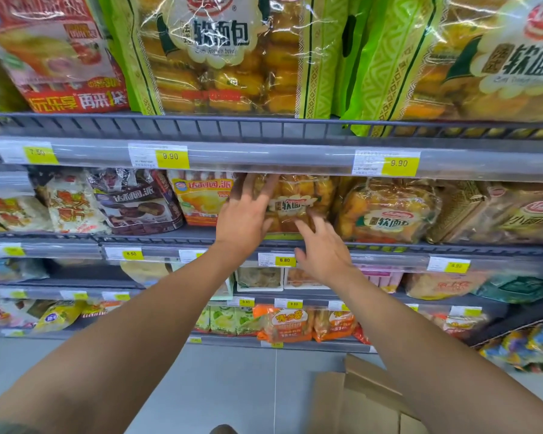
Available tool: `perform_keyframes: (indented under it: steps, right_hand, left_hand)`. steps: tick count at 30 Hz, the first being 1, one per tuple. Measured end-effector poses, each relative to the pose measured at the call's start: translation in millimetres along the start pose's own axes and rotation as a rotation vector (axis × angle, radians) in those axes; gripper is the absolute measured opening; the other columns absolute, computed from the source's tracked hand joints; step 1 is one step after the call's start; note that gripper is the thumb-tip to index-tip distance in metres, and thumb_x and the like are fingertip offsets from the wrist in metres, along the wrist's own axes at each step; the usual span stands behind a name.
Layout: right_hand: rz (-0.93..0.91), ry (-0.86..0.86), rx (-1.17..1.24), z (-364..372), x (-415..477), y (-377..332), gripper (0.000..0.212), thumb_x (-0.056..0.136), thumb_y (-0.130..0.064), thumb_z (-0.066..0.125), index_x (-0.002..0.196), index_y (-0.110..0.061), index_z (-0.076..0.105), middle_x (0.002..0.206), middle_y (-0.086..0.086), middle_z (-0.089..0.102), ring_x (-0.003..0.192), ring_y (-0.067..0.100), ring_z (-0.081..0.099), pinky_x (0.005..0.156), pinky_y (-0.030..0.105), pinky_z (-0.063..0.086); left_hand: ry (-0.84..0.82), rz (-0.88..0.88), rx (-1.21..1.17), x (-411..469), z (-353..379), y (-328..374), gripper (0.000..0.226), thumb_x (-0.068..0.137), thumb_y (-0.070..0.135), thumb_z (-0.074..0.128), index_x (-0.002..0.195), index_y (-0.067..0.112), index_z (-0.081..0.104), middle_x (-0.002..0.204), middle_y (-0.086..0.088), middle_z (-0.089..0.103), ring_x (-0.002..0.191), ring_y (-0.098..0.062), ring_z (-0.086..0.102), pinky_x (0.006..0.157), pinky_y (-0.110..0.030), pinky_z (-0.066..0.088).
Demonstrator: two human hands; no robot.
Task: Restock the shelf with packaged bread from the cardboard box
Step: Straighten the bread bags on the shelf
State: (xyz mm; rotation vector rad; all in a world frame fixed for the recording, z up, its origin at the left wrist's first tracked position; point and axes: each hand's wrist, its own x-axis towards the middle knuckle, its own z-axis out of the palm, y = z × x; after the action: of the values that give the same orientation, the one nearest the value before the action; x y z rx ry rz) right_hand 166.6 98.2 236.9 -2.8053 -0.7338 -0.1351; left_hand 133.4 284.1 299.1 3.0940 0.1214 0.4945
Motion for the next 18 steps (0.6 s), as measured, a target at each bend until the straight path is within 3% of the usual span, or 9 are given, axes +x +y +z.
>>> perform_keyframes:
  steps: [4,6,8,11,14,16,18]
  right_hand:
    - [0.019,0.032,0.111,-3.2,-16.7,-0.1,0.065,0.094,-0.036,0.055,0.153,-0.024,0.031,0.159,0.006,0.026,0.145,0.026,0.027,0.118,0.043,0.032]
    - [0.078,0.125,0.245,-5.5,-36.2,1.9,0.06,0.094,-0.032,0.058,0.149,-0.021,0.039,0.154,0.001,0.035,0.143,0.021,0.031,0.116,0.042,0.035]
    - [0.181,0.219,0.361,-4.0,-57.6,10.8,0.051,0.093,-0.029,0.06,0.141,-0.02,0.046,0.143,-0.002,0.044,0.134,0.017,0.042,0.108,0.037,0.043]
    - [0.455,0.315,0.558,-5.1,-79.9,35.3,0.046,0.092,-0.03,0.065,0.136,-0.022,0.05,0.135,-0.001,0.05,0.12,0.018,0.053,0.096,0.033,0.047]
    - [0.803,0.457,0.89,-23.5,-79.7,64.4,0.059,0.091,-0.033,0.069,0.142,-0.018,0.046,0.142,0.004,0.051,0.125,0.024,0.053,0.101,0.031,0.041]
    - [0.995,0.456,1.13,-36.8,-73.0,82.2,0.082,0.083,-0.048,0.074,0.15,-0.018,0.036,0.149,0.005,0.045,0.131,0.024,0.049,0.106,0.034,0.04]
    - [1.024,0.442,1.351,-42.6,-68.7,98.4,0.112,0.063,-0.065,0.078,0.154,-0.026,0.025,0.153,0.004,0.038,0.124,0.021,0.051,0.103,0.039,0.048]
  left_hand:
    - [0.152,0.074,0.095,-26.1,-0.1,7.5,0.09,0.085,0.051,0.069,0.156,0.031,0.018,0.153,-0.015,0.036,0.138,-0.04,0.038,0.11,-0.052,0.038]
    - [0.187,0.177,0.087,-35.5,2.1,21.7,0.082,0.089,0.051,0.064,0.156,0.031,0.022,0.152,-0.011,0.038,0.137,-0.037,0.039,0.112,-0.051,0.035]
    - [0.163,0.254,0.027,-36.7,1.8,41.2,0.074,0.091,0.049,0.061,0.154,0.03,0.028,0.153,-0.007,0.039,0.135,-0.032,0.043,0.107,-0.046,0.041]
    - [0.052,0.291,-0.212,-26.6,-3.3,77.2,0.057,0.093,0.043,0.062,0.143,0.026,0.042,0.139,-0.001,0.052,0.12,-0.023,0.056,0.091,-0.037,0.051]
    - [-0.233,0.027,-0.746,-11.0,-6.1,115.1,0.05,0.093,0.047,0.064,0.134,0.024,0.049,0.122,0.003,0.065,0.106,-0.015,0.064,0.086,-0.035,0.055]
    - [-0.504,-0.352,-1.157,2.9,-6.1,135.2,0.07,0.088,0.058,0.064,0.141,0.016,0.045,0.129,-0.006,0.062,0.109,-0.021,0.064,0.092,-0.038,0.057]
    - [-0.695,-0.597,-1.433,14.5,-6.7,147.2,0.085,0.085,0.063,0.064,0.148,0.014,0.037,0.14,-0.015,0.053,0.115,-0.027,0.062,0.097,-0.04,0.056]
